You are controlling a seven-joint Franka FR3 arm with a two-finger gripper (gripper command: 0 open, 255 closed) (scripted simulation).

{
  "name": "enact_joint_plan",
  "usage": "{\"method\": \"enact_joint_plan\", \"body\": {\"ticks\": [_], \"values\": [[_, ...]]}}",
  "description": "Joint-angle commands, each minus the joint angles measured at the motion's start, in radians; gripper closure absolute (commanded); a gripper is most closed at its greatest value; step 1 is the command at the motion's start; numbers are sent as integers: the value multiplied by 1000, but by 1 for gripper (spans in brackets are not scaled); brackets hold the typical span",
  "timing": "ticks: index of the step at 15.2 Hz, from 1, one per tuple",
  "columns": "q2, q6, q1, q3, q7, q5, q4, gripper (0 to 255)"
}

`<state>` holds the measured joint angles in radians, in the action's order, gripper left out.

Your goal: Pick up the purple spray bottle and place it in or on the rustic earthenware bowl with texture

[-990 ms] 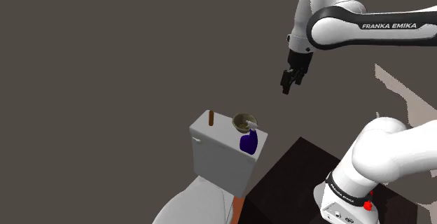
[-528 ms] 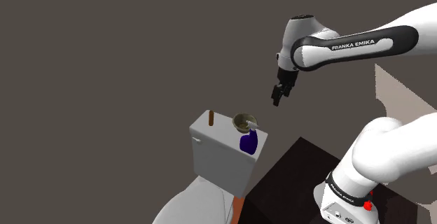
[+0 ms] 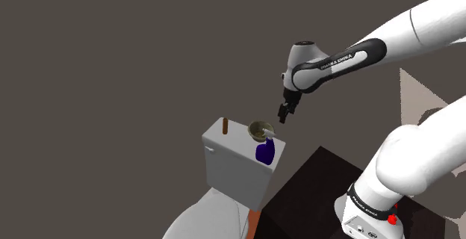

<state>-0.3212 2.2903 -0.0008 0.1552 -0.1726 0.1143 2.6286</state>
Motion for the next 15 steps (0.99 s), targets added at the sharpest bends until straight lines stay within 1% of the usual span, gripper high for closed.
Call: {"method": "enact_joint_plan", "body": {"ticks": [1, 4, 8, 9, 15], "values": [[80, 86, 11, 13, -29, -18, 5, 0], [211, 191, 24, 32, -92, -62, -20, 0], [392, 309, 34, 36, -201, -158, -75, 0], [420, 325, 32, 32, -220, -175, -86, 0], [507, 410, 24, 16, -250, -217, -86, 0]]}}
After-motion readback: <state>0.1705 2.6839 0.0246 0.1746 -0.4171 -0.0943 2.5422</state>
